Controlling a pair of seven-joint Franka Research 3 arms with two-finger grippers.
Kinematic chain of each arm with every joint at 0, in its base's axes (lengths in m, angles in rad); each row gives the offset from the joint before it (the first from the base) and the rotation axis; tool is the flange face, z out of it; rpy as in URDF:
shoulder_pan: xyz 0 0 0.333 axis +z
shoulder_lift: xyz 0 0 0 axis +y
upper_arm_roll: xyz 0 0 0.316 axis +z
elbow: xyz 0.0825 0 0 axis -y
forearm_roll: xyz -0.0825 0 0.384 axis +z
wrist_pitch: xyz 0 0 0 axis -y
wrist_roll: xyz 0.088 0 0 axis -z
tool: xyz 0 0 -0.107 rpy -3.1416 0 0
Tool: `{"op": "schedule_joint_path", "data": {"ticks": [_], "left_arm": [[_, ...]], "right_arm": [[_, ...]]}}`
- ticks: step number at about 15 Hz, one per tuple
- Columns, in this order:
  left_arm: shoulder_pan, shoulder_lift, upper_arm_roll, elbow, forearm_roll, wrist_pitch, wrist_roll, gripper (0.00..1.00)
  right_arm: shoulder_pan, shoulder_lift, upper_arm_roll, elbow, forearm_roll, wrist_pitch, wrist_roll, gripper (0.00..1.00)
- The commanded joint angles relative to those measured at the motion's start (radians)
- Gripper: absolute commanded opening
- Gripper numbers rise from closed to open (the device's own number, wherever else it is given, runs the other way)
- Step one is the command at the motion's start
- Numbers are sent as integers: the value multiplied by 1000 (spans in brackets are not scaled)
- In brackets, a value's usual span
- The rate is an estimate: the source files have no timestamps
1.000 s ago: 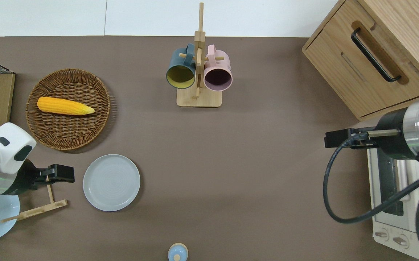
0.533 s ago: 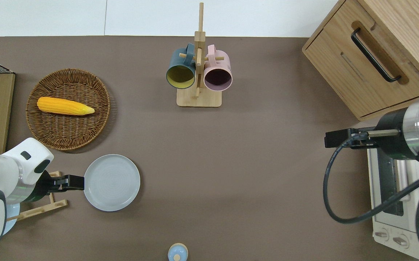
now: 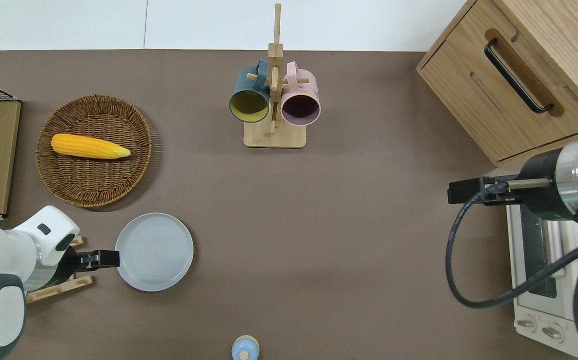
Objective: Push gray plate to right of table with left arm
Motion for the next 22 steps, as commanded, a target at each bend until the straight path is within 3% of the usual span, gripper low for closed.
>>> {"op": "schedule_joint_path", "data": {"ticks": [1,9,17,20,22], "left_arm": [[2,-25,6,-104,-49,108,38,989],[12,68,7,-202,-51,294,104,964],[28,113,10,-208,-78,338,136,910],[25,134,10,-208,-89,363,136,791],[25,137,10,-208,-94,366,136,553]], "right_arm": [[-6,6,3,15,16,-5,2,996],[-6,6,3,15,16,-5,2,996],[-6,6,4,15,16,-5,2,996],[-6,6,3,15,16,-5,2,996],[-6,6,3,15,16,-5,2,996]]}}
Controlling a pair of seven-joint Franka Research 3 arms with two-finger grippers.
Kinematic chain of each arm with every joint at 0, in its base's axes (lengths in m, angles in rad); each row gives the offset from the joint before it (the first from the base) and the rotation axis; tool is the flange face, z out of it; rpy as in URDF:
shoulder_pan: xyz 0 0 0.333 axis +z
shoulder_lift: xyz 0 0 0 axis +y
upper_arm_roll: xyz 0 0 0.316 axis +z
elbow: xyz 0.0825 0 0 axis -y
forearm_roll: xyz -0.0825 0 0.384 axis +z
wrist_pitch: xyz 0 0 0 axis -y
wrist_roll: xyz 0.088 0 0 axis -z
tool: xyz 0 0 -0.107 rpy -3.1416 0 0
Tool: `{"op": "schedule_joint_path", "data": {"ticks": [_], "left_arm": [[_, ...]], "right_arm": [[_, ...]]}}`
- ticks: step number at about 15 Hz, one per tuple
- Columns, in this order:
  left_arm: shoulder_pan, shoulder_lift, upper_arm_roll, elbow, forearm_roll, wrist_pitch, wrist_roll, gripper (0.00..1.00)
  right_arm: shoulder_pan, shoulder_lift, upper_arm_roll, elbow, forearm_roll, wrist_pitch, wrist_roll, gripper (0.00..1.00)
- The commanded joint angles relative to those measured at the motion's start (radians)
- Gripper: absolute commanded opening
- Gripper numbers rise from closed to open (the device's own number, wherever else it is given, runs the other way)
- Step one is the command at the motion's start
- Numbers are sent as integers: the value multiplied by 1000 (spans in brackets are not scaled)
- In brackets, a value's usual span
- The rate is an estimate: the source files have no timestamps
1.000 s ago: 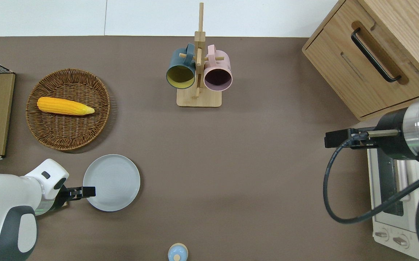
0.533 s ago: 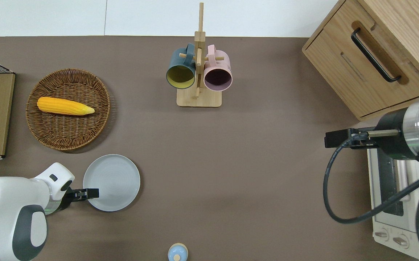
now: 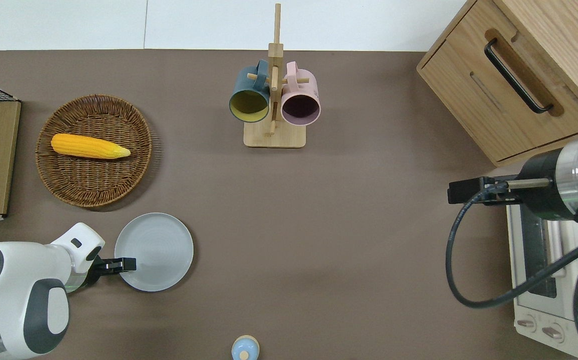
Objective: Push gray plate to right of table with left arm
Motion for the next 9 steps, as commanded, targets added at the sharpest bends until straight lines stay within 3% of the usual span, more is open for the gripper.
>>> {"op": "schedule_joint_path", "data": {"ticks": [1,6,9], "left_arm": [[2,9,1,-15,-28,38,27,473],[-2,12,1,-14,-36,41,27,71],[-5,12,1,-14,-36,48,27,12]], "right_arm": [[-6,6,3,15,16,-5,2,996],[-6,6,3,15,16,-5,2,996],[-6,6,3,15,16,-5,2,996]]}}
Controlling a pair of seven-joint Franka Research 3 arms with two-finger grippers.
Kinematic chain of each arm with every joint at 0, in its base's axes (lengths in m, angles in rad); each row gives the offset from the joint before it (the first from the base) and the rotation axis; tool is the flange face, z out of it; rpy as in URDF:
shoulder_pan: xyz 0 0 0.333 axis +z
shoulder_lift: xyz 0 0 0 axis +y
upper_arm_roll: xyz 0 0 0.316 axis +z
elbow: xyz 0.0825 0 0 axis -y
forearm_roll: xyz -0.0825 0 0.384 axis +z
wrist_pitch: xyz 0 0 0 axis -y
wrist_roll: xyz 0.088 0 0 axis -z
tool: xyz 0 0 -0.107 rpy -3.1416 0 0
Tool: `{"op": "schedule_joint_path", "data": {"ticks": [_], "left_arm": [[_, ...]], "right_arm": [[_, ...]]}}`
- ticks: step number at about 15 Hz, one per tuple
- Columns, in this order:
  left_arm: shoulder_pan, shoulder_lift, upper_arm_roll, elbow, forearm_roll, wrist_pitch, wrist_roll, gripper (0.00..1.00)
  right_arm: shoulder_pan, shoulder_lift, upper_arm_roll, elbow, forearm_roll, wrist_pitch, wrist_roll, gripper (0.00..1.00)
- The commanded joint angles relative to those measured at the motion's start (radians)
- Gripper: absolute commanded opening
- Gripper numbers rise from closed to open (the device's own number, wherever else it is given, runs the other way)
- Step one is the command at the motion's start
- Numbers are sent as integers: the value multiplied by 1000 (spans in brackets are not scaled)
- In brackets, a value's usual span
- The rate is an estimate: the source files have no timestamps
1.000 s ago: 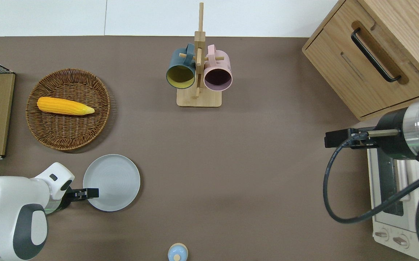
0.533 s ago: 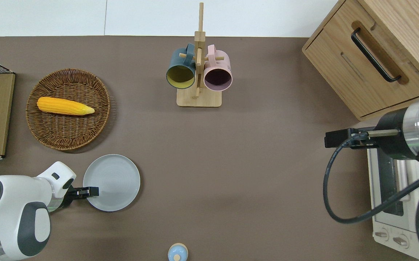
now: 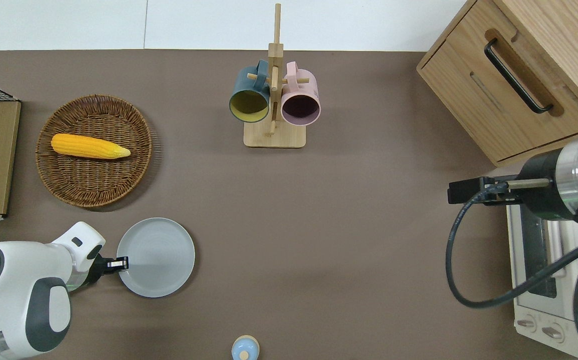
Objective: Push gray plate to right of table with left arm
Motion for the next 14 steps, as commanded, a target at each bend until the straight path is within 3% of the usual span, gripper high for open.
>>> {"op": "schedule_joint_path", "data": {"ticks": [1,7,14], "left_arm": [[-5,1,3,-14,-15,31,23,0],[-17,9,-11,-14,-31,48,0,0],[-114,29,-12,-14,-51,79,-98,0]], "right_arm": [[-6,6,3,15,16,-5,2,996],[-6,6,3,15,16,-5,2,996],[-6,6,3,15,16,-5,2,996]]}}
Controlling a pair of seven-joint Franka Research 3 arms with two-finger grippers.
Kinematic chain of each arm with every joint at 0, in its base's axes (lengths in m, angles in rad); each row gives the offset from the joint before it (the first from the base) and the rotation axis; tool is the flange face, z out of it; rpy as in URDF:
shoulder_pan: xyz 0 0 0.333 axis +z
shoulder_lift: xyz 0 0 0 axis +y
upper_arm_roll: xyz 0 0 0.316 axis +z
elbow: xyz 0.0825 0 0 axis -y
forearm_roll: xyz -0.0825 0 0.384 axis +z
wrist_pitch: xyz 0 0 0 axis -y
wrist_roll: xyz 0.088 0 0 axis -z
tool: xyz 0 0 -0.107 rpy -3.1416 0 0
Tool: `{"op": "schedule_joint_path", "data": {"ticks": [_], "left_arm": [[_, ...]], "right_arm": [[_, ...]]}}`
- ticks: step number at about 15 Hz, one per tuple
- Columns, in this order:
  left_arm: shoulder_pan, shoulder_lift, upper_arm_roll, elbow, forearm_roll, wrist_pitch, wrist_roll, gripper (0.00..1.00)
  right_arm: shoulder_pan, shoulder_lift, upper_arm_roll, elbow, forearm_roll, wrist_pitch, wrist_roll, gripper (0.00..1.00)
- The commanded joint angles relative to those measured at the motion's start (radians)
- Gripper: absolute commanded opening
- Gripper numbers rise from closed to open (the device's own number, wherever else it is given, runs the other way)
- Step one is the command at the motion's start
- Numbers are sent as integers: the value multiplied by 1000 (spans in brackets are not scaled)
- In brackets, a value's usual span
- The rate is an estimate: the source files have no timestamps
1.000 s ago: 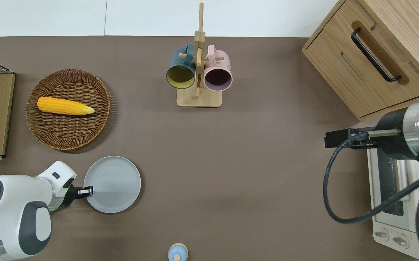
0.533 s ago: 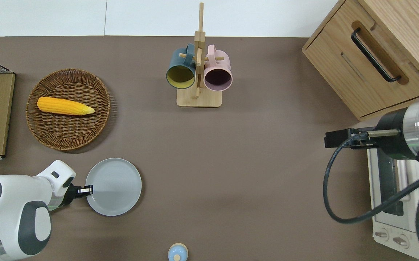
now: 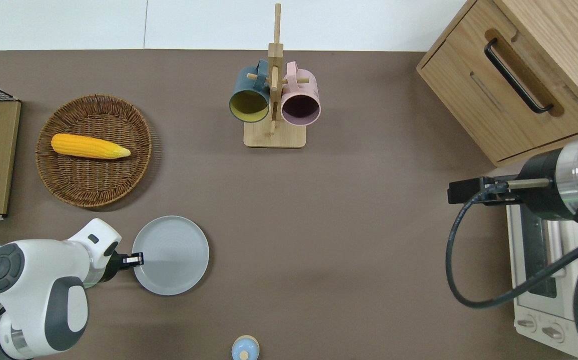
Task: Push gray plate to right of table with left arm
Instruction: 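Push the gray plate with the left gripper toward the right arm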
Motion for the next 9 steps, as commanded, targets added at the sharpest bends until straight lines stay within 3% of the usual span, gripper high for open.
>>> {"op": "schedule_joint_path", "data": {"ticks": [1,9], "left_arm": [[-66,23,0,-15,-13,43,-70,0],[-286,55,0,-15,-49,121,-299,0]], "right_arm": [[-6,6,3,15,16,-5,2,996],[-6,6,4,15,16,-5,2,996]]}}
